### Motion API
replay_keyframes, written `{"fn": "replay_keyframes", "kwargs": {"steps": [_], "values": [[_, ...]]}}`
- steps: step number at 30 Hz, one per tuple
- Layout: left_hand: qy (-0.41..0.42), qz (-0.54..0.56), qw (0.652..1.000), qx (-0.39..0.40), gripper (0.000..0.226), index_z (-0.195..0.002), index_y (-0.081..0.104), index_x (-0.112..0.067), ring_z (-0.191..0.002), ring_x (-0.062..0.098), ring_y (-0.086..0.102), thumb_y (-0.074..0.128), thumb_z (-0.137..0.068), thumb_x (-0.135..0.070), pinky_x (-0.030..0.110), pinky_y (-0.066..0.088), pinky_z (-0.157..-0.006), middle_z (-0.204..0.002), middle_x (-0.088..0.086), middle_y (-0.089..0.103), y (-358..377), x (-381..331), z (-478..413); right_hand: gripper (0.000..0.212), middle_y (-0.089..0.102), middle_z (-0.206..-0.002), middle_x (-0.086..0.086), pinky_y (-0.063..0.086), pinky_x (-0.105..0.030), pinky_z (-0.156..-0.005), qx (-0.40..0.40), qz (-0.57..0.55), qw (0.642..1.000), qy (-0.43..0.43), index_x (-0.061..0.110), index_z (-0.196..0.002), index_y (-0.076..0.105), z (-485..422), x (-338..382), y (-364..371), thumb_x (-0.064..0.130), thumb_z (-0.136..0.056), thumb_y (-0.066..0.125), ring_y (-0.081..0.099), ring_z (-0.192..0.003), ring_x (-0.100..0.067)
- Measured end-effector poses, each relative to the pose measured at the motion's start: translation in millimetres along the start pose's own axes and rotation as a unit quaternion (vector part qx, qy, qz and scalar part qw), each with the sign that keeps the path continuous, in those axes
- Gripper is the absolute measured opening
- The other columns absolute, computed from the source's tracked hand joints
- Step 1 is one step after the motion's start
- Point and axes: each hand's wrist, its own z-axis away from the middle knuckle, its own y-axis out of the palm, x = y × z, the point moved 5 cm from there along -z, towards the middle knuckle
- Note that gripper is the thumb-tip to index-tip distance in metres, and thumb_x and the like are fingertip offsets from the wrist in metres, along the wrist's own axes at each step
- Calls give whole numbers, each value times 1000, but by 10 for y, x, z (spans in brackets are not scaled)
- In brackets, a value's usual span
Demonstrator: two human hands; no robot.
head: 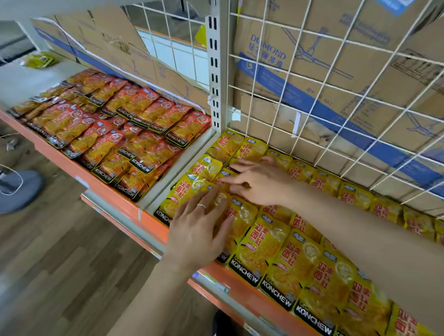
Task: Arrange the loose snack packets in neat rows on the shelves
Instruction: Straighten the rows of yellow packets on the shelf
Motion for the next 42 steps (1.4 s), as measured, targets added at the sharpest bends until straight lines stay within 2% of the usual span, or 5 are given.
{"fn": "replay_keyframes", "kwargs": {"steps": [16,22,26,32,42], "values": [[35,9,999,8,37,-115,68,-27,-120,23,58,45,-95,-48,39,45,-93,-129,-9,62,-83,82,-175,42,19,-163,13,10,-51,-116,8,-12,1000,19,53,-142,43,14,-146,-7,57,-102,31,10,-151,-6],[65,-30,994,85,57,-142,53,-31,-136,24,49,33,-97,-58,45,36,-112,-149,-2,52,27,-52,-428,45,19,-164,12,15,-49,-118,-53,-7,998,18,44,-149,36,-7,-203,-41,42,-104,36,6,-152,-9],[68,-60,992,93,65,-140,58,-20,-135,25,51,31,-96,-59,47,35,-113,-148,1,53,131,-75,-458,52,7,-166,12,5,-46,-120,-23,-10,997,78,34,-157,20,-18,-377,9,40,-105,28,2,-152,-5],[75,-64,988,121,72,-148,48,-18,-143,27,41,25,-95,-62,48,29,-116,-156,3,41,192,-129,-510,52,7,-165,16,14,-44,-114,-25,1,996,82,35,-156,23,61,-406,18,43,-106,27,12,-150,-3],[24,-32,998,45,53,-135,62,-25,-132,22,52,33,-101,-56,37,33,-108,-146,-5,55,-148,131,97,53,8,-166,9,9,-55,-118,-35,0,999,23,42,-154,24,-222,47,-169,54,-102,29,6,-153,-13]]}}
